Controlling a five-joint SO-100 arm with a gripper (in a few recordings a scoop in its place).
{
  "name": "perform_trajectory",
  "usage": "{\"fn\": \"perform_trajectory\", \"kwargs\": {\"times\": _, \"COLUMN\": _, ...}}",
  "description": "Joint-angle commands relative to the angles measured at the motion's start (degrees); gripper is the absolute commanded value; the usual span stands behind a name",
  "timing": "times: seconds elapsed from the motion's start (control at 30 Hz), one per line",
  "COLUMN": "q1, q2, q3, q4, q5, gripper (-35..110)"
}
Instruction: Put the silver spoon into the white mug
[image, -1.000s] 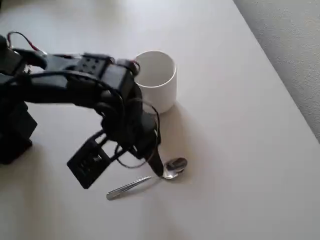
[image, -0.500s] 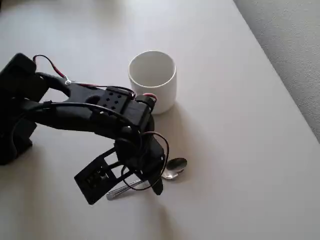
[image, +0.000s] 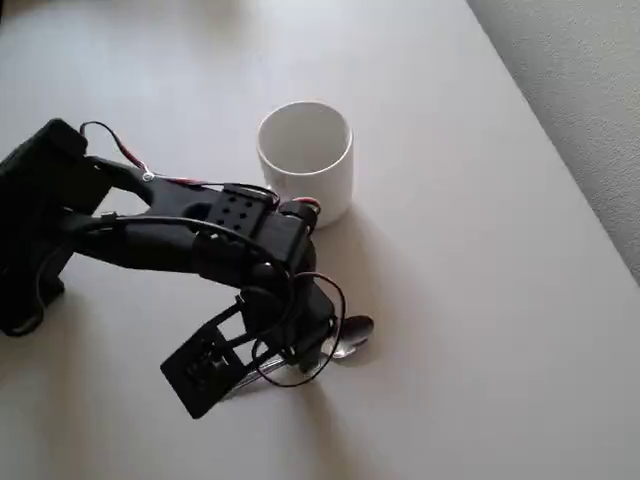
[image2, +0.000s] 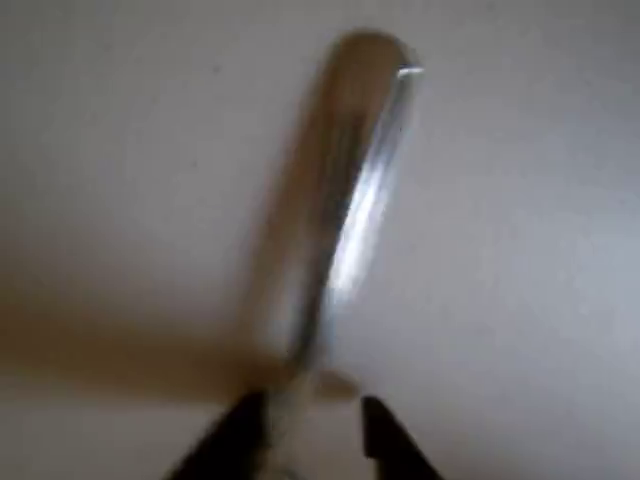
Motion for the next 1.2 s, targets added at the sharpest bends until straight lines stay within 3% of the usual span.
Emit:
{"fn": "perform_trajectory", "kwargs": {"times": 0.0, "q1": 0.35, "q2": -4.92, "q3": -13.71, "q4": 5.45, "q5": -0.79, "gripper": -2}}
{"fn": "perform_trajectory", "kwargs": {"times": 0.43, "q1": 1.76, "q2": -1.49, "q3": -16.26, "q4": 5.36, "q5": -2.99, "gripper": -2}}
{"fn": "perform_trajectory", "kwargs": {"times": 1.17, "q1": -2.11, "q2": 21.45, "q3": -16.44, "q4": 5.54, "q5": -9.67, "gripper": -2}}
